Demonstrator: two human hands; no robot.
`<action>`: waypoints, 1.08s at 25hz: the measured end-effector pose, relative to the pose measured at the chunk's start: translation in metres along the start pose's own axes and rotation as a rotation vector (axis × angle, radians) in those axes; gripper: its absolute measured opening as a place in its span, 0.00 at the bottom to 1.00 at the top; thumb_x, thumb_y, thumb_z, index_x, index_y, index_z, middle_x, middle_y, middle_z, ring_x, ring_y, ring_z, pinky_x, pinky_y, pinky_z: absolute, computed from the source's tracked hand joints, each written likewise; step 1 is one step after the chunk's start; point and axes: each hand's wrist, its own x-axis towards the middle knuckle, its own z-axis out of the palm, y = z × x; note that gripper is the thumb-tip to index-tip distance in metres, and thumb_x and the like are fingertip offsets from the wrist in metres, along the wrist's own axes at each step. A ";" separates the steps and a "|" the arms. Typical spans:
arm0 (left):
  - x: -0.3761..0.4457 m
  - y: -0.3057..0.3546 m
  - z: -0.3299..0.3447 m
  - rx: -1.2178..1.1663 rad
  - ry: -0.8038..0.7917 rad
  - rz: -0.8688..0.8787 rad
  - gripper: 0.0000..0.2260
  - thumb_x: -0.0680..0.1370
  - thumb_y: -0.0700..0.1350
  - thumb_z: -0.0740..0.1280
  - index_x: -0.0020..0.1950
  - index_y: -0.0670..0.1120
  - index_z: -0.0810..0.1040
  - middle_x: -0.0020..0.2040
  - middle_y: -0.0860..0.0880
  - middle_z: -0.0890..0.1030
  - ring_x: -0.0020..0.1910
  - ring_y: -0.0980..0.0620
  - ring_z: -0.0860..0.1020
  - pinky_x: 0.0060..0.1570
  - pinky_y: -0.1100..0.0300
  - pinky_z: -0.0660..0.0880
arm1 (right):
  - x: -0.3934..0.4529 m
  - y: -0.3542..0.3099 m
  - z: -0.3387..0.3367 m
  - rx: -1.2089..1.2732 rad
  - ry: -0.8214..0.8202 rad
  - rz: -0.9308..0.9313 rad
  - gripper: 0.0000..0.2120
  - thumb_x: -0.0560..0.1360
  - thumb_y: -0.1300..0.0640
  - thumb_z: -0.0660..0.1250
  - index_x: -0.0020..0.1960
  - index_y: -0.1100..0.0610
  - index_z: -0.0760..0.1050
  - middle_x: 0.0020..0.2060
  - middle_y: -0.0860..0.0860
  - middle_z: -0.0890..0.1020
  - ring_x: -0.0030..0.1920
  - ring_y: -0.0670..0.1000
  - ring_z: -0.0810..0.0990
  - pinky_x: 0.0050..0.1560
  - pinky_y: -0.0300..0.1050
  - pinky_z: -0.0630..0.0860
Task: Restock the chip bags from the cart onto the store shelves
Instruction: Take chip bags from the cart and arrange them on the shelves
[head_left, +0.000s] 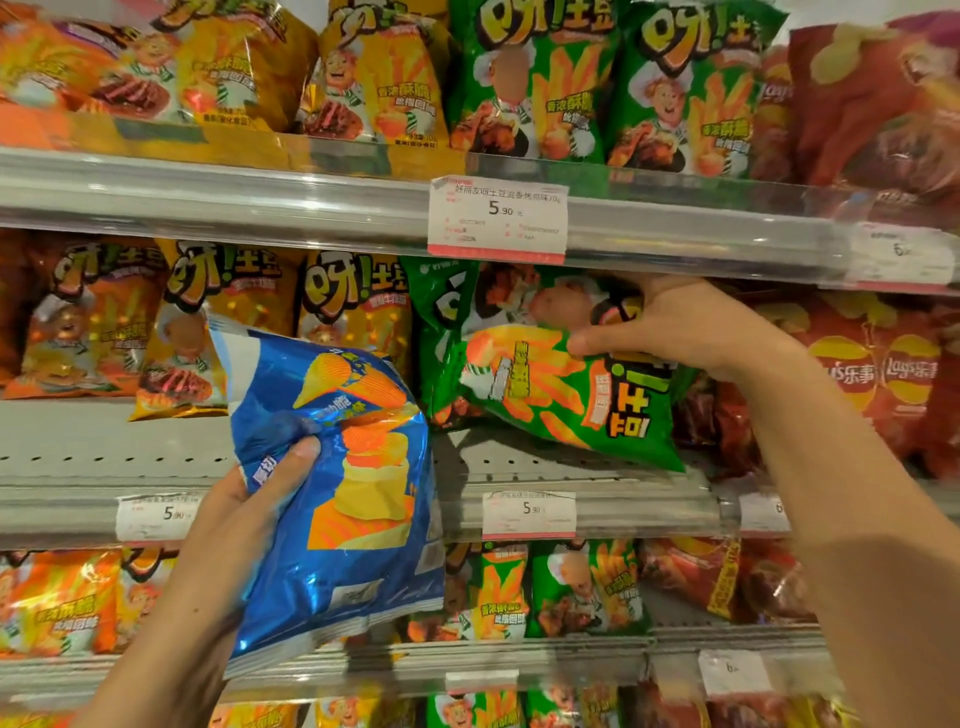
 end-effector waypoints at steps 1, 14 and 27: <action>-0.001 0.000 0.002 -0.006 -0.010 -0.002 0.10 0.81 0.44 0.65 0.58 0.42 0.81 0.33 0.60 0.85 0.31 0.68 0.81 0.28 0.77 0.72 | 0.000 -0.002 0.001 -0.030 0.036 0.008 0.40 0.62 0.35 0.79 0.69 0.49 0.75 0.63 0.48 0.80 0.62 0.50 0.77 0.65 0.48 0.74; 0.001 -0.002 -0.013 -0.044 -0.037 -0.048 0.10 0.79 0.45 0.66 0.56 0.42 0.81 0.36 0.55 0.85 0.33 0.64 0.82 0.31 0.74 0.75 | -0.007 -0.009 0.025 -0.084 0.048 -0.047 0.44 0.64 0.37 0.78 0.75 0.49 0.69 0.70 0.52 0.75 0.71 0.54 0.71 0.67 0.45 0.70; 0.001 -0.005 -0.005 -0.002 -0.077 -0.005 0.07 0.80 0.43 0.66 0.53 0.41 0.80 0.33 0.57 0.83 0.30 0.66 0.79 0.30 0.76 0.72 | -0.033 0.010 0.127 0.673 0.394 0.327 0.43 0.60 0.26 0.71 0.66 0.49 0.64 0.62 0.51 0.76 0.65 0.56 0.75 0.64 0.60 0.75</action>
